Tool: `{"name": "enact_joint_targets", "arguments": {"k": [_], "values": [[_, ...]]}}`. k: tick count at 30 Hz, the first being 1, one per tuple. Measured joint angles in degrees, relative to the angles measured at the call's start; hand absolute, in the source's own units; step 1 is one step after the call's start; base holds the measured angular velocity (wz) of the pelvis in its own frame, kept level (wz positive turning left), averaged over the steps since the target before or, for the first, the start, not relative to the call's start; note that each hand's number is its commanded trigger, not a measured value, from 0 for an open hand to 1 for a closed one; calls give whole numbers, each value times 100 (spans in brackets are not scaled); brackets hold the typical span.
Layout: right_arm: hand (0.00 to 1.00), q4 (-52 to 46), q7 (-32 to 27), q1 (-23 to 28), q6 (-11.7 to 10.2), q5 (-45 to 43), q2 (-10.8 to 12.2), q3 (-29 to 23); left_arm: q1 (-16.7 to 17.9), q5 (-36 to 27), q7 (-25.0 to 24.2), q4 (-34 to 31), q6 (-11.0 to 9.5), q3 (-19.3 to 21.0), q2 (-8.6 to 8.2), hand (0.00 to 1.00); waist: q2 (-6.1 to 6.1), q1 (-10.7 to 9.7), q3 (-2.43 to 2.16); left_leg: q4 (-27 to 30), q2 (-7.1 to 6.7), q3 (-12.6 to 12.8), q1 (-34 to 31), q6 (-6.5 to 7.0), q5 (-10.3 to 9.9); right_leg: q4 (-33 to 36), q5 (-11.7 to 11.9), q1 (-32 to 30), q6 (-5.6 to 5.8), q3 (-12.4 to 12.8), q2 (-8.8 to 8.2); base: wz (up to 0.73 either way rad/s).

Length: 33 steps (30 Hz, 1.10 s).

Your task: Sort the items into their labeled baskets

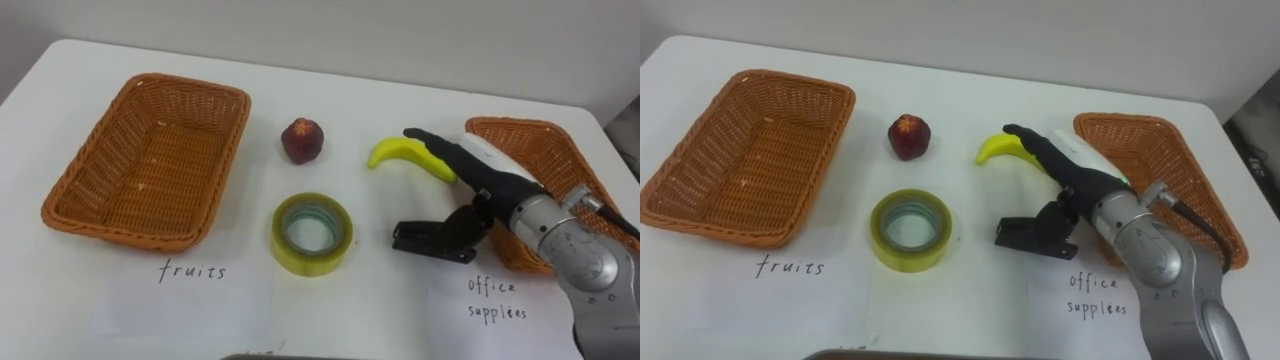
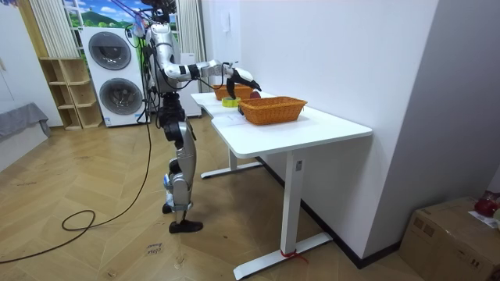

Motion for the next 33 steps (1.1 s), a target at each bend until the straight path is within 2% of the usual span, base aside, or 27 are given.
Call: {"name": "enact_joint_targets", "arguments": {"k": [4, 16, 27, 33], "values": [[0, 1, 52, 0, 2, -2, 0, 0, -16, -8, -97, 0, 0, 1, 56, 0, -40, 2, 22, 0, 2, 0, -1, 0, 0, 0, 0, -1, 0, 7, 1, 0], [0, 2, 291, 0, 5, -127, 0, 3, -16, -15, -100, 0, -25, 0, 58, 0, -34, -2, 27, 2, 1, 0, 1, 0, 0, -1, 1, -1, 1, -8, -3, 0], [0, 129, 453, 0, 87, -116, 2, 62, -14, -71, -107, 0, -85, -16, 128, 0, -54, -4, 27, 1, 1, 2, 39, 0, 1, 4, 2, 11, 0, 3, 0, 0], [0, 287, 559, 40, 130, -106, 2, 315, -17, -73, -107, -74, -85, -93, 171, 0, -89, 11, 13, 2, 0, 2, 42, 0, 1, 5, 2, 10, 0, 4, 2, 0]]}}
